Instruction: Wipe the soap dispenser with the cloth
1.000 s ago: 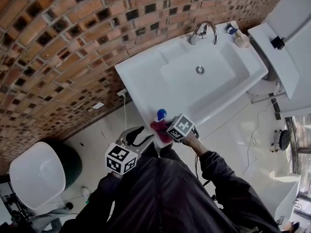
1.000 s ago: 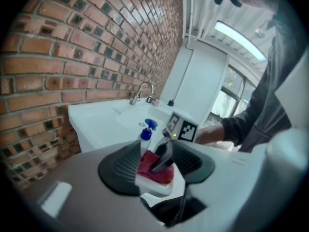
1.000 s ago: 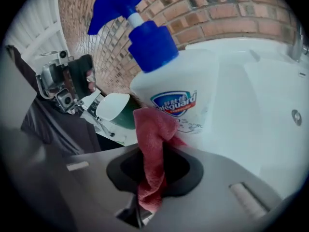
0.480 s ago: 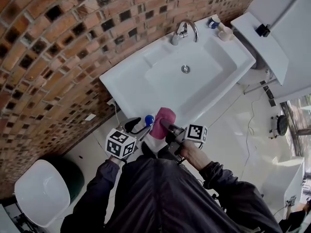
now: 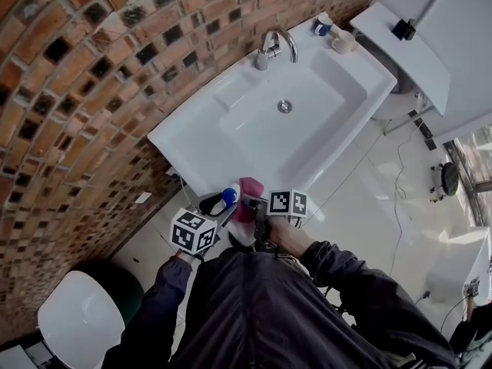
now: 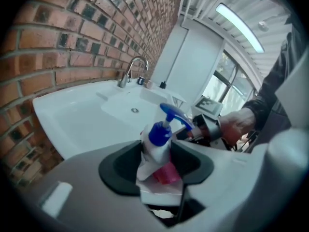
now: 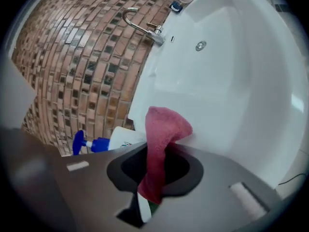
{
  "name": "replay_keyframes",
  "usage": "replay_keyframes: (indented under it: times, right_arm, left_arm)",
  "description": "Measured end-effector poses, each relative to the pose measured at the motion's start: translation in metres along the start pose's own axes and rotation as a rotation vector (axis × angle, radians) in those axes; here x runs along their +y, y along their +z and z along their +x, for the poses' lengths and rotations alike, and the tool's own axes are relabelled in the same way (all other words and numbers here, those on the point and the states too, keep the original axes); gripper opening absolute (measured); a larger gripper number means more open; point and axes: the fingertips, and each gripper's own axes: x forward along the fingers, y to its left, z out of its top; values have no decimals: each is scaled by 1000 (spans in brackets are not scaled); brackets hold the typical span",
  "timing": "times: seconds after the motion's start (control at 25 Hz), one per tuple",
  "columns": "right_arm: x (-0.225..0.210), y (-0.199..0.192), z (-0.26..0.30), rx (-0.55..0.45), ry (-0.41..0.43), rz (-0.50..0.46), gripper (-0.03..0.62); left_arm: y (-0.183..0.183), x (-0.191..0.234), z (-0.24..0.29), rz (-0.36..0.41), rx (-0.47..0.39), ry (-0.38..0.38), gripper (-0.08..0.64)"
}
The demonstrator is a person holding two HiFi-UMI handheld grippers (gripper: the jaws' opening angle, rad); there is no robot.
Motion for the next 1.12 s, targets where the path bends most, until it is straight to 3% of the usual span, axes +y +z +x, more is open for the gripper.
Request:
replay_keyframes:
  times: [0.12,0.24,0.32,0.4,0.52,0.68,0.8,1.12]
  right_arm:
    - [-12,-3,9,41,-64,-31,57]
    - [-11,0,13,82,-120,-154,57]
    - [-2,1,11,116,-97,-269,57]
    - [13,4,5,157,-22,-414,58]
    - [32,12,-10,239,59,-724,58]
    - [42,31,-23,351,-50,-1324,58]
    - [51,45,-21,390,-109,-1605,58]
    - [41,20,3,574,-66,-1835,58]
  left_arm:
    - [-1,3,3,-3,7,18,193]
    - [-2,5,5,6,19,36,205]
    - [-4,5,5,24,38,33,210]
    - [-3,5,6,48,58,10,210]
    - [-3,6,8,114,100,-46,210]
    - [-2,7,10,238,175,-110,209]
    - [-1,8,11,305,211,-140,209]
    - [-2,8,14,376,262,-178,209]
